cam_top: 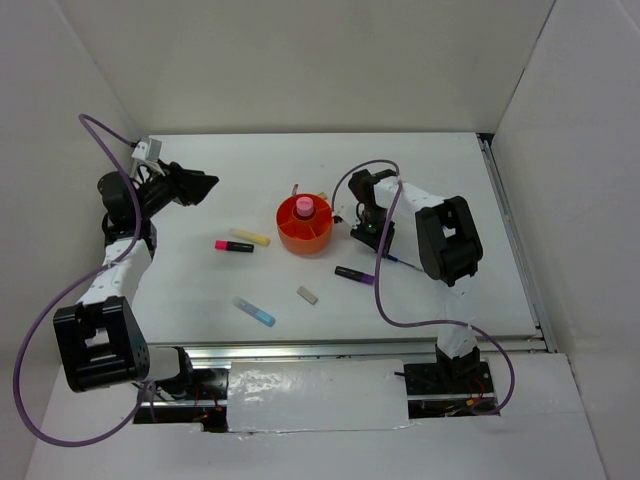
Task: Sort the stationery into containers
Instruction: Pick up the pen from the center of the board, then place the pen in the storage box.
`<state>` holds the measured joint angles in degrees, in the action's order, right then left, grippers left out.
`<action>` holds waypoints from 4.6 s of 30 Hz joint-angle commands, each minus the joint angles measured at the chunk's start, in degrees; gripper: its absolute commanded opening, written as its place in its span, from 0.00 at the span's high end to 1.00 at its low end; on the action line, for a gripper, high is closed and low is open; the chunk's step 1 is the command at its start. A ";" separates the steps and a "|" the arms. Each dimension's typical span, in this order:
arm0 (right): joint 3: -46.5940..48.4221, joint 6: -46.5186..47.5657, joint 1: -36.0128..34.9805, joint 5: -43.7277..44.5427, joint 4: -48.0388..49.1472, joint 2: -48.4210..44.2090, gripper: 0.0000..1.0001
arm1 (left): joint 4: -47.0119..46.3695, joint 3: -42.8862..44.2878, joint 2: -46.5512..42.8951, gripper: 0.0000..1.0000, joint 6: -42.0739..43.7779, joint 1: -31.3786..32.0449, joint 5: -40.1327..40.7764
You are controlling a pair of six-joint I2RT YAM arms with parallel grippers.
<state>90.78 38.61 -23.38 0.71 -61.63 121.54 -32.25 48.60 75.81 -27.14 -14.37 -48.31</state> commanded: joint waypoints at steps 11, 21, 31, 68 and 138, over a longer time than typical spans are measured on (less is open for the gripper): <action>-2.28 -1.34 0.96 2.81 -0.60 0.81 0.63 | 0.08 -0.08 -3.65 0.34 1.12 -0.57 -1.17; -4.30 -1.96 3.07 -0.45 0.98 -1.04 0.62 | -0.01 0.53 -3.56 0.34 0.68 -0.57 -1.43; -4.12 -2.05 3.25 -1.85 1.86 -1.48 0.61 | 0.34 0.71 -3.65 0.34 0.86 -0.66 -1.17; 9.06 -56.00 3.61 -21.22 51.51 -26.09 1.00 | 4.21 -5.53 -15.77 0.32 -0.82 -6.63 1.47; 3.88 -64.18 -20.66 17.22 51.17 -9.30 0.71 | -1.32 -12.65 -15.69 0.32 -3.72 -16.48 -4.16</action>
<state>95.18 -24.16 -43.38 17.45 -10.39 112.97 -30.30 36.18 59.92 -30.35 -30.41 -51.09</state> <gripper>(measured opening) 0.247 0.681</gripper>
